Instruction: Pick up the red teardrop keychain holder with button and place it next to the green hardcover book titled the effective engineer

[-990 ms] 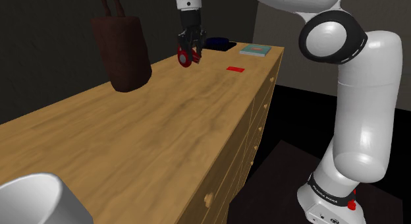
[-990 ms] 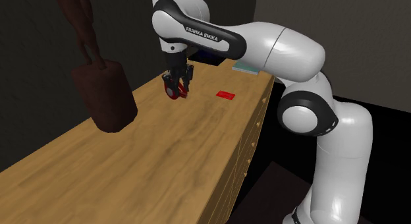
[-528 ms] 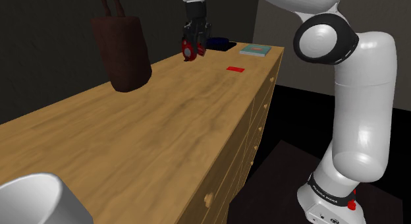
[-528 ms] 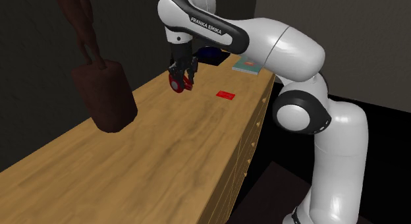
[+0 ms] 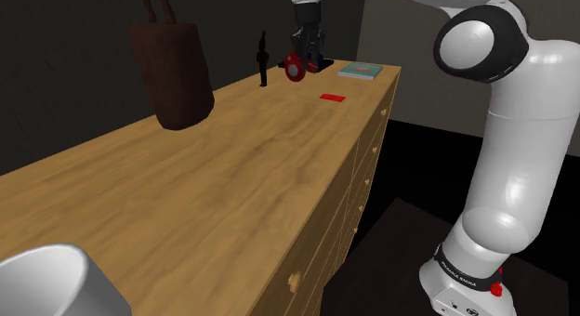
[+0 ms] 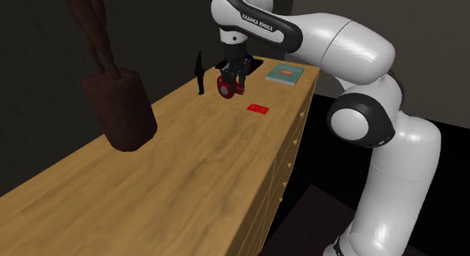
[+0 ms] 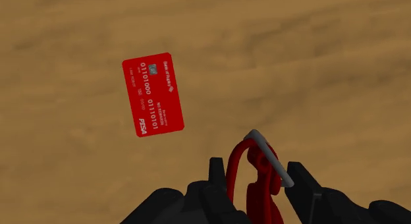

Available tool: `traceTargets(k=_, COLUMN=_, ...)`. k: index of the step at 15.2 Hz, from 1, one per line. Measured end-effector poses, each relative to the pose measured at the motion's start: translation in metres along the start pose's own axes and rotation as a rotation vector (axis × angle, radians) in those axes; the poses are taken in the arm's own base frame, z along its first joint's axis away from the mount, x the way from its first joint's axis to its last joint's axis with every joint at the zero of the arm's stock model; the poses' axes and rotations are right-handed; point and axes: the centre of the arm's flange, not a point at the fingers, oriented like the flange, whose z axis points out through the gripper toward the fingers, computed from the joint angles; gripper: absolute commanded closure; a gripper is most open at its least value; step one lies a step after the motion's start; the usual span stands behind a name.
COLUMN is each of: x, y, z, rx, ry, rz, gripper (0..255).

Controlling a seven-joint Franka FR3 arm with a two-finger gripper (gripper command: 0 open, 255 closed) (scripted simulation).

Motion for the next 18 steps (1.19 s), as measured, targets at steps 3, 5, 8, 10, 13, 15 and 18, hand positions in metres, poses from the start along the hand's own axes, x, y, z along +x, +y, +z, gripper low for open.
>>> traceTargets(k=3, x=-0.004, y=0.035, z=-0.001, rx=0.0, ry=0.001, rz=-0.001, gripper=255)
traceTargets(k=5, x=-0.009, y=0.062, z=0.0, rx=0.0, ry=0.0, rz=0.0, gripper=255)
traceTargets(k=8, x=-0.015, y=0.102, z=0.0, rx=0.0, ry=0.0, rz=0.0, gripper=255)
traceTargets(k=10, x=-0.018, y=0.129, z=-0.002, rx=0.0, ry=0.0, rz=0.0, gripper=255)
traceTargets(k=13, x=-0.027, y=0.166, z=0.002, rx=0.0, ry=0.0, rz=0.0, gripper=255)
traceTargets(k=15, x=-0.034, y=0.194, z=0.003, rx=0.0, ry=0.0, rz=0.0, gripper=255)
traceTargets(k=18, x=-0.04, y=0.231, z=0.001, rx=0.0, ry=0.001, rz=0.0, gripper=255)
